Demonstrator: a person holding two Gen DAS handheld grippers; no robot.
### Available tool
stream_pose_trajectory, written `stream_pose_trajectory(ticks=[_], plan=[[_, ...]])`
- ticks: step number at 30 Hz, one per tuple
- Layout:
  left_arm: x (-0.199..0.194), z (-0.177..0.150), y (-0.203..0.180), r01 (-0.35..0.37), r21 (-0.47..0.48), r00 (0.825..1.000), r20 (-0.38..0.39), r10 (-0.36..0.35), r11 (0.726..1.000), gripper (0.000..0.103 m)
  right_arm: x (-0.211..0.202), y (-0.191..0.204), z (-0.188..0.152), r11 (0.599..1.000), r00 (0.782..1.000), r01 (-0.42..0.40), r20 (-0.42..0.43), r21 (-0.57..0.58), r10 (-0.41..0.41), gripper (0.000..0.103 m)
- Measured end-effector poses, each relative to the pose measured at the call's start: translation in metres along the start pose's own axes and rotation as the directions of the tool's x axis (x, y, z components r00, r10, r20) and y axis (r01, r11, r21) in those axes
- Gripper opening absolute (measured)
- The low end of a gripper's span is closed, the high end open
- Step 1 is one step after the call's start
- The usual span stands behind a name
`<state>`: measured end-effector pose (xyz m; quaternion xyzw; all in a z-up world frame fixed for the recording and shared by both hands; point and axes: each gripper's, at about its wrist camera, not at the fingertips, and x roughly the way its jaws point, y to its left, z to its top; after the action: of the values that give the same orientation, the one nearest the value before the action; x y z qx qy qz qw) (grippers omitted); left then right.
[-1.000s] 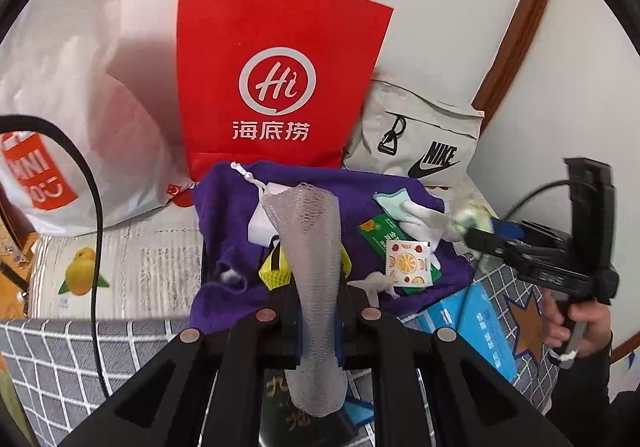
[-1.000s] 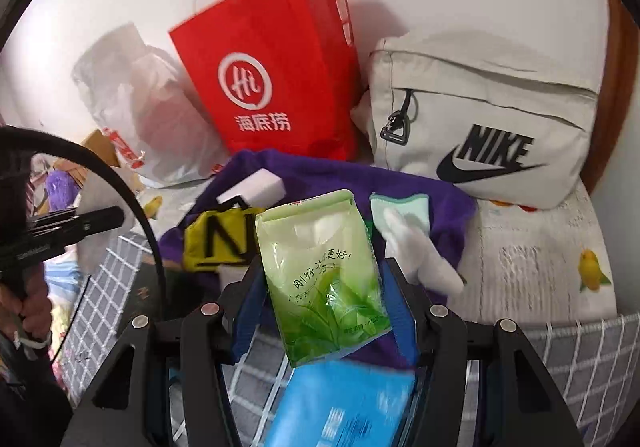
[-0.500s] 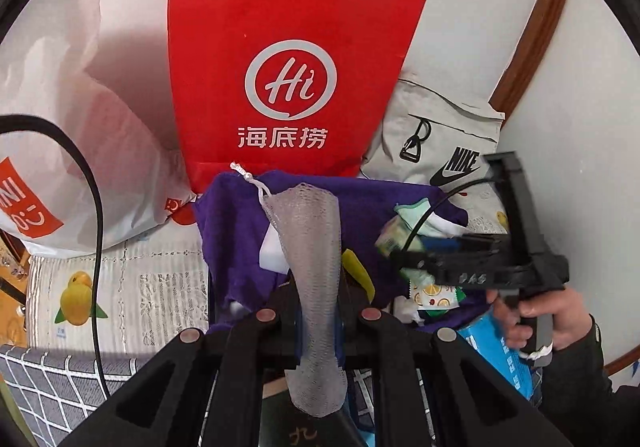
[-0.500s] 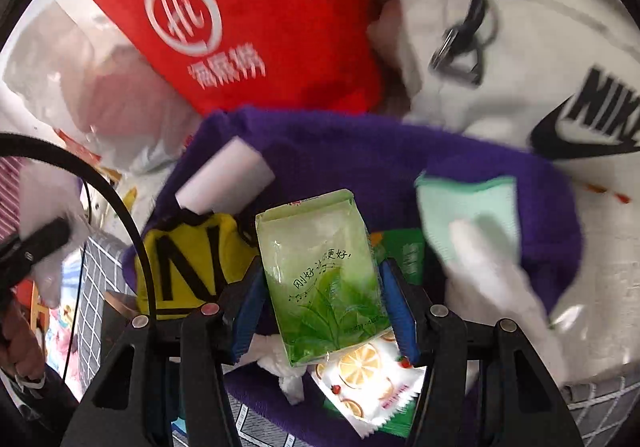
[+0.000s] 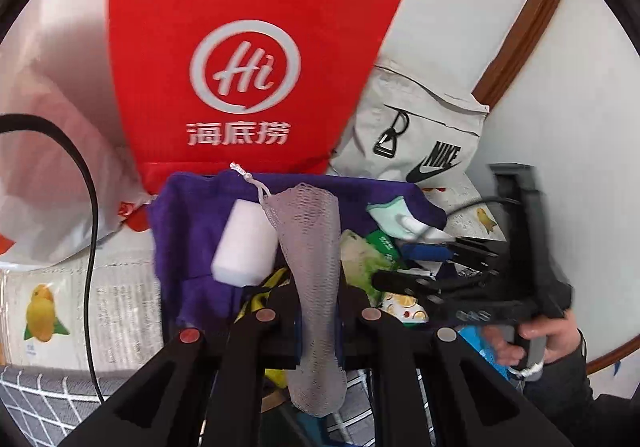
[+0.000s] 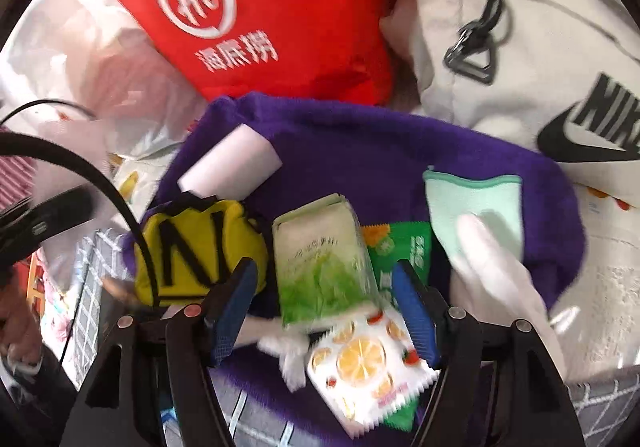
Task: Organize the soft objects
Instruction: 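Place the tea packet on the towel with the right gripper while the left carries the mesh bag over, then release the white mesh bag onto the purple towel with the left gripper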
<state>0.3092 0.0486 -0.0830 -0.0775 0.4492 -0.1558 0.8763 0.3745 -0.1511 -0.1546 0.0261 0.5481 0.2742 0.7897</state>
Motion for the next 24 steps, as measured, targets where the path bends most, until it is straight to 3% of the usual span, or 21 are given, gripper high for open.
stream_pose_trajectory(ticks=[8,11,20,21,22,24], plan=[[0.029,0.016,-0.024,0.064,0.024,0.997,-0.042,-0.063,0.998,0.011,-0.071,0.001,-0.05,0.995,0.988,0.082,0.138,-0.064,-0.073,0.069],[0.051,0.023,-0.035,0.075,0.039,0.994,-0.077,-0.072,0.996,0.011,-0.09,-0.002,-0.07,0.996,0.984,0.073,0.167,-0.051,-0.064,0.069],[0.112,0.032,-0.044,-0.028,0.067,0.981,-0.188,0.04,0.997,0.011,-0.107,-0.003,-0.115,0.997,0.978,0.073,0.195,-0.02,-0.067,0.069],[0.117,0.032,-0.044,-0.041,0.068,0.979,-0.198,0.054,0.997,0.013,-0.106,-0.003,-0.118,0.996,0.978,0.084,0.192,-0.016,-0.079,0.069],[0.122,0.032,-0.044,-0.052,0.071,0.976,-0.207,0.066,0.996,0.022,-0.106,-0.002,-0.122,0.996,0.977,0.094,0.192,-0.013,-0.09,0.069],[0.13,0.033,-0.044,-0.061,0.065,0.971,-0.228,0.074,0.996,0.046,-0.105,-0.002,-0.129,0.995,0.977,0.097,0.19,-0.007,-0.094,0.069]])
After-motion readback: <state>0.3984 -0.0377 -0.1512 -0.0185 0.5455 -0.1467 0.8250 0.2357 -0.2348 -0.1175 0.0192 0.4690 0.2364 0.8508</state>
